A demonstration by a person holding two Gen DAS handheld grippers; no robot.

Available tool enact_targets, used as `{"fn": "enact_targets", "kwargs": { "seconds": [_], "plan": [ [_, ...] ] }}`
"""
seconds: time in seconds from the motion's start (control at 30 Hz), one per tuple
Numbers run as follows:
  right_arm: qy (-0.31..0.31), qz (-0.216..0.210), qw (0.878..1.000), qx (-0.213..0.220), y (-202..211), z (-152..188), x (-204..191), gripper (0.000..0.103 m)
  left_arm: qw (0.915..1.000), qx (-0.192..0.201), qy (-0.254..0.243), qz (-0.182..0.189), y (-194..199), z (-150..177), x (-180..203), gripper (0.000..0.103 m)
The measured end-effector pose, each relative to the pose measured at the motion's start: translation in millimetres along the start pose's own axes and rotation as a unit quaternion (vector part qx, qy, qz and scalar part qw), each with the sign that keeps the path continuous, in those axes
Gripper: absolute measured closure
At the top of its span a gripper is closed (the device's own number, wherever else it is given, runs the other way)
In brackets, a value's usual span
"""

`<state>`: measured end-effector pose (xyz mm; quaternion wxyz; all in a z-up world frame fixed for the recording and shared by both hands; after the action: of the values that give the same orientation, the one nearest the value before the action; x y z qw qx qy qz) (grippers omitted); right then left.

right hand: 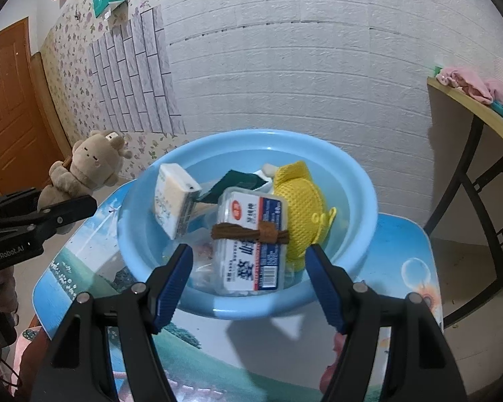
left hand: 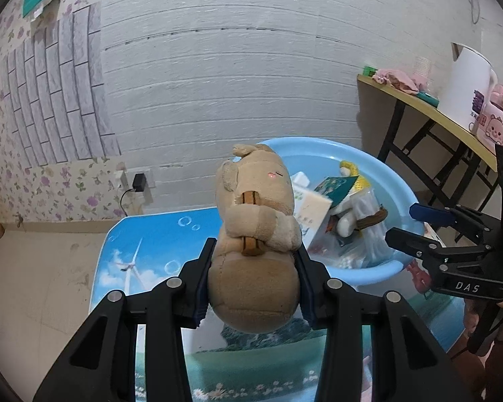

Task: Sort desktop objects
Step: 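Lift the plush bear with the left gripper and carry it over the basin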

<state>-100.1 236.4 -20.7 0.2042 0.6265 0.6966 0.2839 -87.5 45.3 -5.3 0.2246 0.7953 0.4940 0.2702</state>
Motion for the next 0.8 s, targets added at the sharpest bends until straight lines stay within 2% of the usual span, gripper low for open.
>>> {"fn": "enact_targets", "kwargs": {
  "seconds": [0.8],
  "plan": [
    [0.020,-0.006,1.000,0.012,-20,-4,5,0.032,0.9983,-0.024,-0.033,0.042,-69,-31,32,0.061]
  ]
}}
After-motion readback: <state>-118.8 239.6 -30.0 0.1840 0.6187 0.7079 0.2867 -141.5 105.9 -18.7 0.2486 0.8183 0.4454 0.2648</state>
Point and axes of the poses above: each gripper's, at about its wrist camera, not at the fingertips, and y roughly against the way its jaws point, x to its right, z to its underside, the point moved 2 cm from there along -y, roughly the way its jaws point, and after that the axes turned 14 degrees about z, right-handed, at the moved point
